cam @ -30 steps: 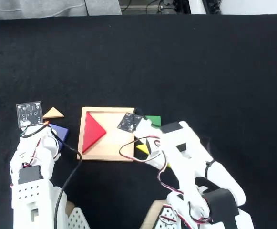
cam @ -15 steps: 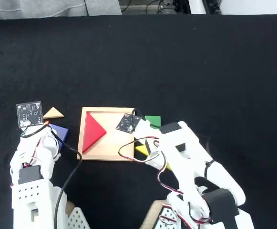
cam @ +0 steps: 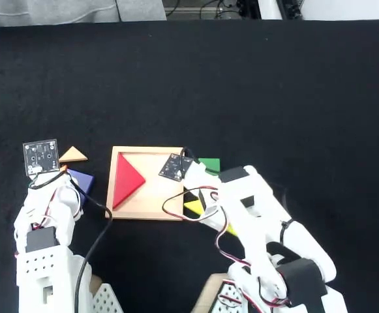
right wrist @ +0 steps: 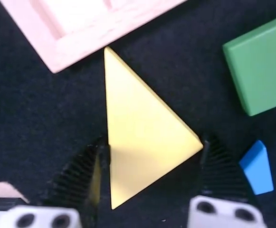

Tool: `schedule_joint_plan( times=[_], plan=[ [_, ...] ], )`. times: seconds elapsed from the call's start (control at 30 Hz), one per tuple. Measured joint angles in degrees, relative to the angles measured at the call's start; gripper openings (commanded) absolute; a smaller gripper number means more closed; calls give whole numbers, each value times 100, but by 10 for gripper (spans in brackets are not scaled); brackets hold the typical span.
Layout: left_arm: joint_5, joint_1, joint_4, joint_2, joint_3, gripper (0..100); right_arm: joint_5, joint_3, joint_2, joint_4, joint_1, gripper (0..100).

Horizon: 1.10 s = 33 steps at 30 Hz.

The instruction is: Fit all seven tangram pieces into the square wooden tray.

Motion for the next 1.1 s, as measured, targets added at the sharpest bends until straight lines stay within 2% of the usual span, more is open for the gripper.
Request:
schedule_joint_plan(
  times=[0.1, 0.3, 0.5, 0.8, 0.93, 1.1],
  plan=[
    [0, 0, 0, 0, 0, 30, 9, -62, 0, 53, 0, 215],
    [0, -18, 0, 0, 0, 30, 9, -730, 9, 1099, -26, 214],
    [0, -123, 0, 0, 0, 30, 9, -1319, 9, 1679, -35, 214],
    [0, -703, 237, 0, 0, 30, 9, -2259, 9, 2541, -1020, 214],
    [-149, -809, 738, 0, -35, 30, 9, -2576, -193, 2620, -1371, 214],
    [-325, -835, 853, 0, -35, 30, 18, -2664, -237, 2435, -1723, 214]
  ],
)
